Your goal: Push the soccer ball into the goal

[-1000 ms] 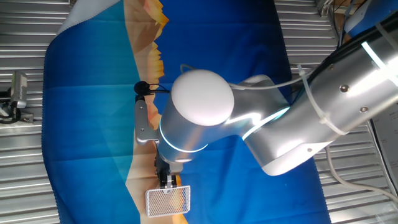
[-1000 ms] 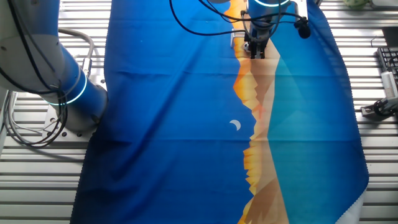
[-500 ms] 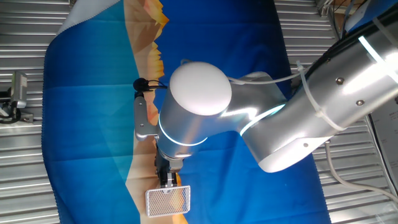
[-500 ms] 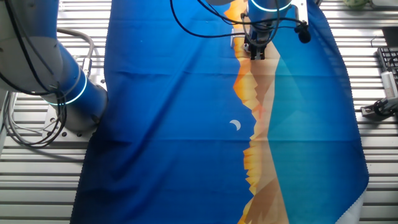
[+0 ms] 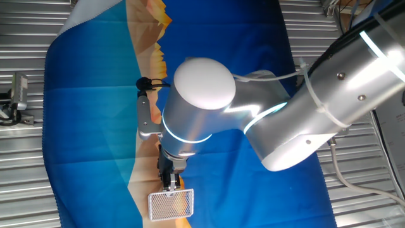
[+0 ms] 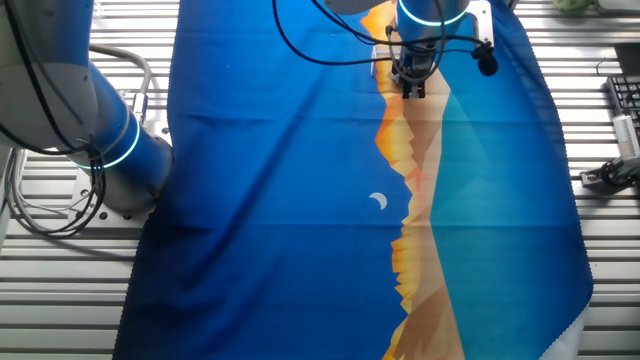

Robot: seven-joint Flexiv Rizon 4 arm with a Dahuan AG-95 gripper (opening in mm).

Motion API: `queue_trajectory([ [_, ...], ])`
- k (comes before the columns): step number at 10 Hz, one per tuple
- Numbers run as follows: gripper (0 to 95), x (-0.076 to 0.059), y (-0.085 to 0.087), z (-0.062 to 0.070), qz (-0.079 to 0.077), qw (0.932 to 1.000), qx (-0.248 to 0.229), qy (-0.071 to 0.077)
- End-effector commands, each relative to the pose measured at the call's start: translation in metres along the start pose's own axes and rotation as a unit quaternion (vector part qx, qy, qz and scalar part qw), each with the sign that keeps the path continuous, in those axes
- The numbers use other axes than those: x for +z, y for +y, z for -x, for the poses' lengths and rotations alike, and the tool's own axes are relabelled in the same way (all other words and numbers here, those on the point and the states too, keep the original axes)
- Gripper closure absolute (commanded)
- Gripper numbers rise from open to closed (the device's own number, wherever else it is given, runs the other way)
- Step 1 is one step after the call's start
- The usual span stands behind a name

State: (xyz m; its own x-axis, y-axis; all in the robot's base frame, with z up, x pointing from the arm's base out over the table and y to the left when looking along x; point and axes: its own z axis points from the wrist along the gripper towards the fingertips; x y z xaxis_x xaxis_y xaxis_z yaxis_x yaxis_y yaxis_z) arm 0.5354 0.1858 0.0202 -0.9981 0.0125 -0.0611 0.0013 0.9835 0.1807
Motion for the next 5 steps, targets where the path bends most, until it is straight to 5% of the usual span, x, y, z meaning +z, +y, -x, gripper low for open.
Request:
queue_trajectory([
  [1,95.0,0.0008,0.0004,0.0001,0.007,1.0000,-0.003,-0.002],
  [5,95.0,0.0013,0.0005,0.0001,0.024,0.9997,-0.006,-0.006],
])
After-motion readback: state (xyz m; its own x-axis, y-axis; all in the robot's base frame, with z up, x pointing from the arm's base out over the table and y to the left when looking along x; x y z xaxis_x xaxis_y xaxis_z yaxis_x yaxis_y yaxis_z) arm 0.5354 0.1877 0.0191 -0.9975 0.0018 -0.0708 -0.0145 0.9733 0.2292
